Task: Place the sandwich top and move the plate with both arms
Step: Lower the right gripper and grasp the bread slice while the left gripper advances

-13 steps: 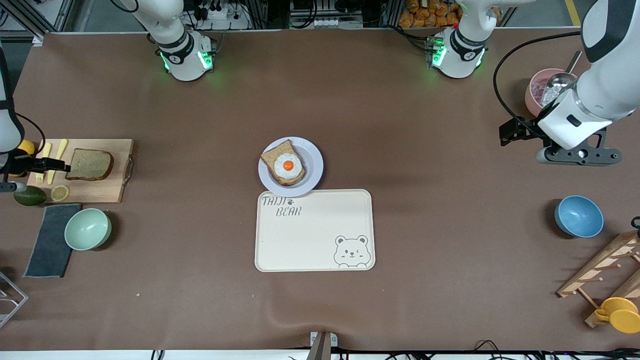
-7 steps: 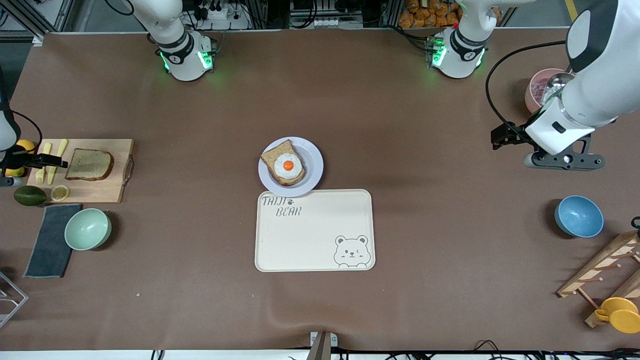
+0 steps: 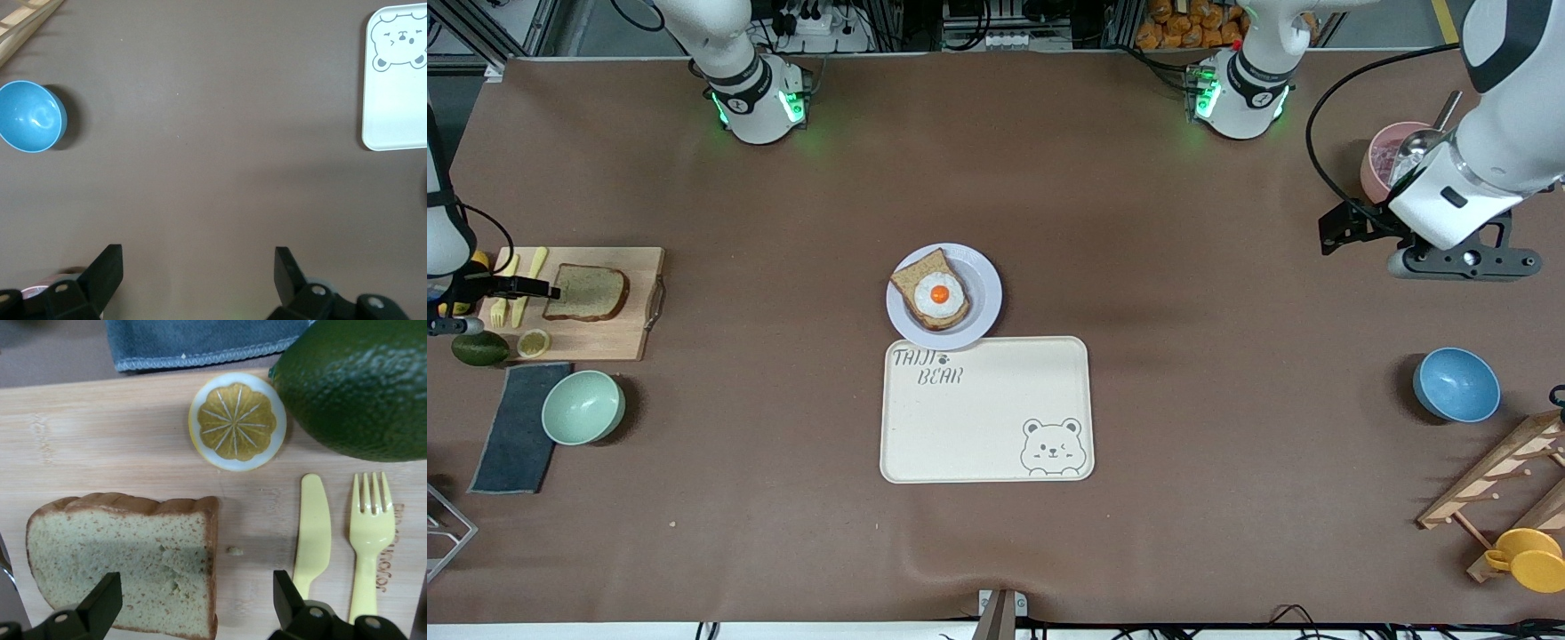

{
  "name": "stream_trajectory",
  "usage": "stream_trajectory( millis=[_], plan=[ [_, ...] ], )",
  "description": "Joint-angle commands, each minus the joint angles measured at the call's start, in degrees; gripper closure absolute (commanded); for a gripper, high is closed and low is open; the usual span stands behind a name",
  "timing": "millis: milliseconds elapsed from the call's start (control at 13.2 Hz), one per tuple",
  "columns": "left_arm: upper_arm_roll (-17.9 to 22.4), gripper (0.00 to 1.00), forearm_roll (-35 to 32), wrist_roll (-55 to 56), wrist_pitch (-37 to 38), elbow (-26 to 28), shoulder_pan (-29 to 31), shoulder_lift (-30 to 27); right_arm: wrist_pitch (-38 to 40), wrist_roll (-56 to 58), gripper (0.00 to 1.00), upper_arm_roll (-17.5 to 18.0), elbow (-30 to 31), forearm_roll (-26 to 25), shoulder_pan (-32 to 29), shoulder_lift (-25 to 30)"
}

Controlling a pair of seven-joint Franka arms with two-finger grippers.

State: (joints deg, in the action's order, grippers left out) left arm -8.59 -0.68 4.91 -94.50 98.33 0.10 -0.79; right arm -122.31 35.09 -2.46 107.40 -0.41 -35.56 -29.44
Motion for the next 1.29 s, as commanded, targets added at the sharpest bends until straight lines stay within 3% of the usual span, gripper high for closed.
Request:
stream_trajectory(
  millis=[0, 455, 758, 1062, 1138, 1213],
  plan=[
    [-0.46, 0.00, 0.85, 0.45, -0.86, 2.56, 0.95, -1.23, 0.66, -0.63, 0.00, 1.06, -0.79, -0.65, -1.36, -0.71],
    [-0.38, 0.00, 5.40, 0.45, -1.73, 4.31, 0.95, -0.79, 0.66, -0.11, 0.00, 1.06, -0.88, -1.09, -2.41, -1.85],
    [-0.55, 0.00, 8.24, 0.45, -9.80, 10.63, 0.60, -0.53, 0.93, -0.19, 0.00, 1.06, -0.79, -1.09, -2.67, -2.11],
    [-1.43, 0.00, 17.54, 0.45, -15.27, 14.87, 0.25, 1.49, 1.37, -0.28, 0.00, 1.14, -0.70, -1.09, -2.67, -3.34],
    [-1.78, 0.00, 17.55, 0.45, -15.71, 14.96, 0.16, 2.28, 1.45, -0.28, 0.18, 1.14, -0.70, -1.00, -2.59, -3.34],
    [-2.57, 0.00, 17.64, 0.45, -16.76, 15.22, 0.25, 2.81, 2.85, -0.45, 0.56, 1.06, -0.70, -1.00, -2.32, -3.34]
  ],
)
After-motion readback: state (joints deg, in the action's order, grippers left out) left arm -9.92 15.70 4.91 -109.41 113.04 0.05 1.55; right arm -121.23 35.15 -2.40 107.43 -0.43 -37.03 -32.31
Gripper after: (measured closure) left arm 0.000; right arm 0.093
